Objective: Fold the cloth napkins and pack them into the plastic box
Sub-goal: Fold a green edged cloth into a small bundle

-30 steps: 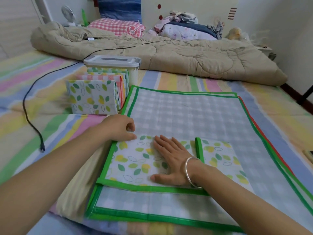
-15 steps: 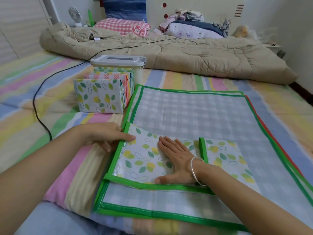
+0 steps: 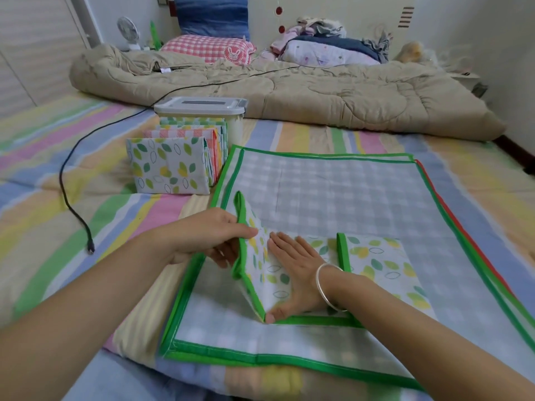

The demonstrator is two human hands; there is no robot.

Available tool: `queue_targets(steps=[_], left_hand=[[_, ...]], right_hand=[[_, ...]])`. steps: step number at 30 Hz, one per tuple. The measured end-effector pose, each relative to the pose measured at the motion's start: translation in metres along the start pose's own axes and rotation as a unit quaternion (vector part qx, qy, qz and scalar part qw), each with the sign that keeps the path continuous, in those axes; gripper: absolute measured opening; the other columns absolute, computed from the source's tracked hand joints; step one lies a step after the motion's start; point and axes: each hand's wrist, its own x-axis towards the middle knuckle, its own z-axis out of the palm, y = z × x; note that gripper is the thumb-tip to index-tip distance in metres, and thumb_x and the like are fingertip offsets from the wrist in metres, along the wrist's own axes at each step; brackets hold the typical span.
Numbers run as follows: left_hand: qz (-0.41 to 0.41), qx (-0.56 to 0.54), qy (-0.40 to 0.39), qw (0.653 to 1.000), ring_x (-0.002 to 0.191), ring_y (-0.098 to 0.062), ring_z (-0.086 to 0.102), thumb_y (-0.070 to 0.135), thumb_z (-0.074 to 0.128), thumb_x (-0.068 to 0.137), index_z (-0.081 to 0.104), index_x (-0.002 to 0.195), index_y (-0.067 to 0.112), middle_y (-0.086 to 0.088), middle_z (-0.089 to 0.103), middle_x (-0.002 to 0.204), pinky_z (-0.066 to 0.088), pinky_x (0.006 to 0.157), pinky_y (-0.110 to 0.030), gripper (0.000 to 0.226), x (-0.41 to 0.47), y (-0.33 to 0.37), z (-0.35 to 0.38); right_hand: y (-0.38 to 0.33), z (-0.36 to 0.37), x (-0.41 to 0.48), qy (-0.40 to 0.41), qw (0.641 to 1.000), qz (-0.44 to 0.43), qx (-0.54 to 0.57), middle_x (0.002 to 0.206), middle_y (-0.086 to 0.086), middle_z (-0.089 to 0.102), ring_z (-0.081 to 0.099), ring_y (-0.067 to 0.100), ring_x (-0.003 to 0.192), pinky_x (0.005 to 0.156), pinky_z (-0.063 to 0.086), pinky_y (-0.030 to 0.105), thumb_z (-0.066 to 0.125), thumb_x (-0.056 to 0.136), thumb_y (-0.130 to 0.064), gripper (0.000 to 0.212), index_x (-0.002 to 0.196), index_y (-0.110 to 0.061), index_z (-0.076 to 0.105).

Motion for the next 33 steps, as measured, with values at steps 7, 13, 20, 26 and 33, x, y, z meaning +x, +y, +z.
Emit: queue_targets(steps=[7, 13, 20, 26, 33], left_hand=[[0.029, 0.090, 0.000, 0.996, 0.043, -0.013, 0.052, 0.036, 0.063, 0.095, 0.060, 0.068, 0.008, -0.001, 0.058, 0.048, 0.043, 0.049, -0.022, 0.039, 0.023, 0.036, 0.042], [0.022, 0.264, -0.031, 0.964, 0.044, -0.013, 0.049, 0.041, 0.059, 0.092, 0.048, 0.055, 0.016, 0.007, 0.053, 0.041, 0.044, 0.054, -0.023, 0.046, 0.042, 0.053, 0.092], [0.016, 0.386, 0.002, 0.922, 0.061, -0.016, 0.060, 0.060, 0.045, 0.094, 0.054, 0.056, 0.019, 0.003, 0.063, 0.059, 0.041, 0.056, -0.026, 0.057, 0.052, 0.036, 0.132], [0.223, 0.382, 0.178, 0.879, 0.113, -0.014, 0.054, 0.054, 0.045, 0.090, 0.064, 0.102, 0.026, 0.009, 0.066, 0.109, 0.040, 0.092, -0.032, 0.035, 0.044, 0.001, 0.127], [0.213, 0.470, 0.035, 0.856, 0.143, -0.015, -0.039, 0.085, 0.011, 0.082, -0.024, 0.152, 0.043, 0.009, -0.036, 0.158, -0.014, 0.122, -0.044, 0.088, 0.063, -0.043, 0.127]], right_hand=[[0.006, -0.055, -0.027, 0.114, 0.956, 0.043, 0.265, 0.159, 0.001, 0.022, 0.019, 0.017, 0.148, 0.117, 0.024, 0.031, 0.068, 0.089, -0.027, 0.084, 0.154, -0.014, 0.018], [0.051, -0.071, -0.051, 0.267, 0.862, 0.226, 0.366, 0.072, -0.006, 0.073, 0.061, 0.014, 0.051, 0.044, 0.038, 0.020, 0.053, 0.097, -0.024, 0.014, 0.098, -0.018, 0.066], [0.062, -0.029, -0.038, 0.194, 0.896, 0.312, 0.249, 0.086, -0.007, 0.067, 0.064, 0.017, 0.078, 0.072, 0.049, 0.028, 0.064, 0.087, -0.051, 0.032, 0.104, -0.025, 0.063], [0.056, -0.010, -0.036, 0.240, 0.884, 0.327, 0.232, 0.074, -0.013, 0.053, 0.057, 0.014, 0.077, 0.067, 0.042, 0.028, 0.067, 0.085, -0.047, 0.035, 0.115, -0.029, 0.058], [0.051, -0.006, -0.042, 0.267, 0.885, 0.295, 0.243, 0.076, -0.014, 0.058, 0.058, 0.009, 0.073, 0.065, 0.044, 0.028, 0.064, 0.089, -0.038, 0.036, 0.122, -0.031, 0.053]])
